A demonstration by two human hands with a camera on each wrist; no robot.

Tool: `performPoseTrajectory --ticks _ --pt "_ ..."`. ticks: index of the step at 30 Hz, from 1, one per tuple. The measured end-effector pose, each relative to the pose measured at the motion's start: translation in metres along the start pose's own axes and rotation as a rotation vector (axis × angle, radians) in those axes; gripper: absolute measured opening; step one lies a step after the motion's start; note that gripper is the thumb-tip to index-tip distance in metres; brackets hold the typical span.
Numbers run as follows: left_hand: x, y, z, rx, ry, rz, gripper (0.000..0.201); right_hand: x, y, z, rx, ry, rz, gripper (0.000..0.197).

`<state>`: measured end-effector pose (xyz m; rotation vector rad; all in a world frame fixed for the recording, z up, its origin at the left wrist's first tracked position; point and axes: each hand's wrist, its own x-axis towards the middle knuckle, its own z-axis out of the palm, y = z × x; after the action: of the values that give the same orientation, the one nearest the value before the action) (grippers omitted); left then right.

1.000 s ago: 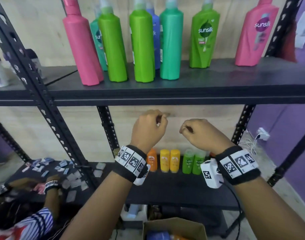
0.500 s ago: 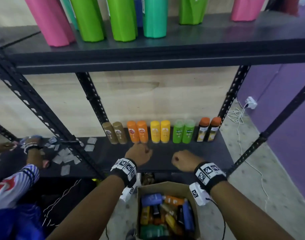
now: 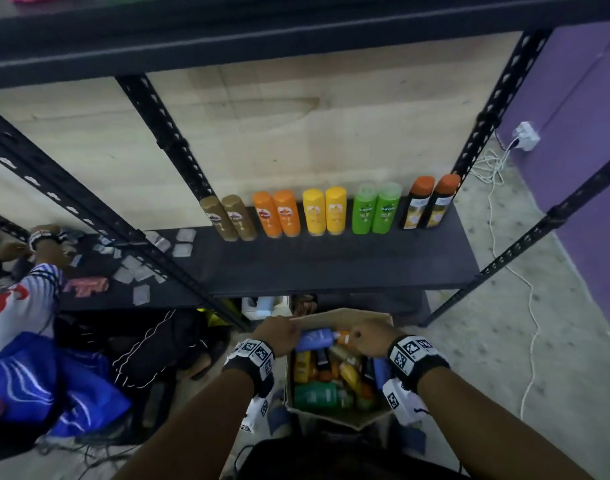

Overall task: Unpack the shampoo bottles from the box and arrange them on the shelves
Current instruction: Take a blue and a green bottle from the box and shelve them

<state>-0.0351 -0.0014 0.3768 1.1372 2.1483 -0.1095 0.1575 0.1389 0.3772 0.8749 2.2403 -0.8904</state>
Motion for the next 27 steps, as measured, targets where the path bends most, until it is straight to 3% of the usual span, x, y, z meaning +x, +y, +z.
performPoseTrajectory --ticks 6,11,17,21,27 --pt "-0.003 -0.012 0.037 -0.043 -0.138 -0.085 0.042 0.004 0.015 0.053 0.232 -0.093 0.064 0.033" --pt "-0.003 -0.019 0.069 -0.082 -0.275 -0.155 0.051 0.011 0.033 0.093 0.403 -0.227 0.189 0.037" --pt "0.009 -0.024 0.108 -0.069 -0.346 -0.147 0.047 0.018 0.056 0.124 0.653 -0.171 0.276 0.01" --pt "0.021 -0.026 0.131 -0.038 -0.313 -0.163 0.043 0.04 0.077 0.142 0.679 -0.21 0.3 0.032" --pt "0.057 -0.03 0.16 0.0 -0.39 -0.14 0.038 0.072 0.097 0.163 0.777 -0.168 0.432 0.013"
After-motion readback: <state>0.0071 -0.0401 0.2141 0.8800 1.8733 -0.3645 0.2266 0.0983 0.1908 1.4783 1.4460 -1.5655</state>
